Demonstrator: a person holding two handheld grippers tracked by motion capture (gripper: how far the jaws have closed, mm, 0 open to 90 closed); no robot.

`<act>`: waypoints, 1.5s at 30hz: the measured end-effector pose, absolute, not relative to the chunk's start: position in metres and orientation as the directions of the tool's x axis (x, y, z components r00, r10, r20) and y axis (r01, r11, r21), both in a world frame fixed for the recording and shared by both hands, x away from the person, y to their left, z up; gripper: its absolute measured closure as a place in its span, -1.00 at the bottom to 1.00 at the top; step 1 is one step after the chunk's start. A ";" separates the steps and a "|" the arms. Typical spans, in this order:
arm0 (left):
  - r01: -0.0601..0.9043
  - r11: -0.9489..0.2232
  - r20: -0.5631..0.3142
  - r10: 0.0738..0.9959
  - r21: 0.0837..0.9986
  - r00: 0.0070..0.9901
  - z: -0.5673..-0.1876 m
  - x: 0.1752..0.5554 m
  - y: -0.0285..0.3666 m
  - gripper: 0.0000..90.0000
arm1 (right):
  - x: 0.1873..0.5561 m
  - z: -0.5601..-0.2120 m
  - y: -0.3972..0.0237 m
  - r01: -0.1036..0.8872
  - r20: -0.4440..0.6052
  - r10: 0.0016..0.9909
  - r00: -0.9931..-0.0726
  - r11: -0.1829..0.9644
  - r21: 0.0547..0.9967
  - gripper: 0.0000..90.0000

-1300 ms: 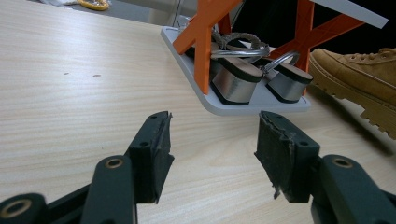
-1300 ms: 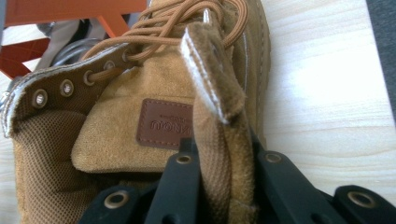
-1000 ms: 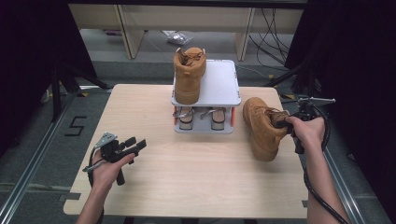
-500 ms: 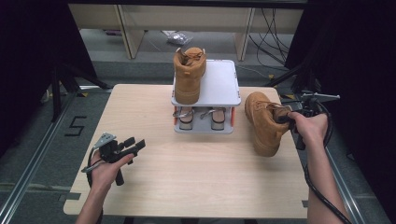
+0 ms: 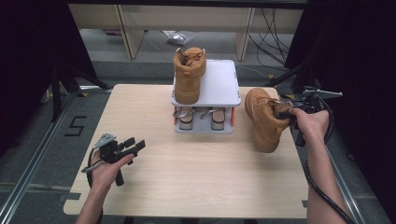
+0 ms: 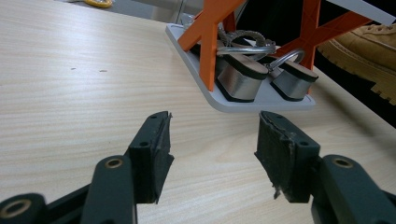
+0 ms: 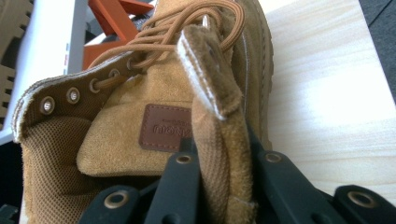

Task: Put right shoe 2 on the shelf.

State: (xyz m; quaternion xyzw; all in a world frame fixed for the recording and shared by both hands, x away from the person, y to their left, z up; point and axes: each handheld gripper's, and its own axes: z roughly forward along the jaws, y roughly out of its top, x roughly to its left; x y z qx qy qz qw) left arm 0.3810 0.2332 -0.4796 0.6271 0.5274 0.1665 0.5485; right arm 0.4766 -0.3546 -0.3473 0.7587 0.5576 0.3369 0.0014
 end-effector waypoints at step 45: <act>0.482 0.155 -0.367 0.847 0.862 0.384 -0.481 0.380 0.236 -0.02 | 0.484 -0.312 -0.352 0.779 0.602 0.790 0.119 -0.450 0.437 0.86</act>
